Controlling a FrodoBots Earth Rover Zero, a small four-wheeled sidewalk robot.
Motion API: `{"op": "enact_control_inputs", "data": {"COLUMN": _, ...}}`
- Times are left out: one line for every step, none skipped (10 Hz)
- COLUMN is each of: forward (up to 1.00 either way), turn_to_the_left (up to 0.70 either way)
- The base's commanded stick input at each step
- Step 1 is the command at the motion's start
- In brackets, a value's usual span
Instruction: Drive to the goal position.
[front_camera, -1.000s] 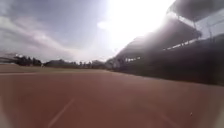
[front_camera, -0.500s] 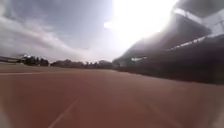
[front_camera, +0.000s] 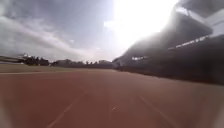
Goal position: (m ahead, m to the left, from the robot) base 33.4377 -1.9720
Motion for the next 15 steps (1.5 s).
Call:
{"op": "enact_control_inputs", "data": {"forward": 0.7, "turn_to_the_left": 0.0}}
{"op": "enact_control_inputs", "data": {"forward": 0.7, "turn_to_the_left": 0.0}}
{"op": "enact_control_inputs", "data": {"forward": 0.7, "turn_to_the_left": 0.0}}
{"op": "enact_control_inputs", "data": {"forward": 0.7, "turn_to_the_left": 0.0}}
{"op": "enact_control_inputs", "data": {"forward": 0.7, "turn_to_the_left": 0.0}}
{"op": "enact_control_inputs", "data": {"forward": 0.7, "turn_to_the_left": 0.0}}
{"op": "enact_control_inputs", "data": {"forward": 0.7, "turn_to_the_left": 0.0}}
{"op": "enact_control_inputs", "data": {"forward": 0.7, "turn_to_the_left": 0.0}}
{"op": "enact_control_inputs", "data": {"forward": 0.7, "turn_to_the_left": 0.0}}
{"op": "enact_control_inputs", "data": {"forward": 0.7, "turn_to_the_left": 0.0}}
{"op": "enact_control_inputs", "data": {"forward": 0.7, "turn_to_the_left": 0.0}}
{"op": "enact_control_inputs", "data": {"forward": 0.7, "turn_to_the_left": 0.0}}
{"op": "enact_control_inputs", "data": {"forward": 0.7, "turn_to_the_left": 0.0}}
{"op": "enact_control_inputs", "data": {"forward": 0.7, "turn_to_the_left": 0.0}}
{"op": "enact_control_inputs", "data": {"forward": 0.7, "turn_to_the_left": 0.0}}
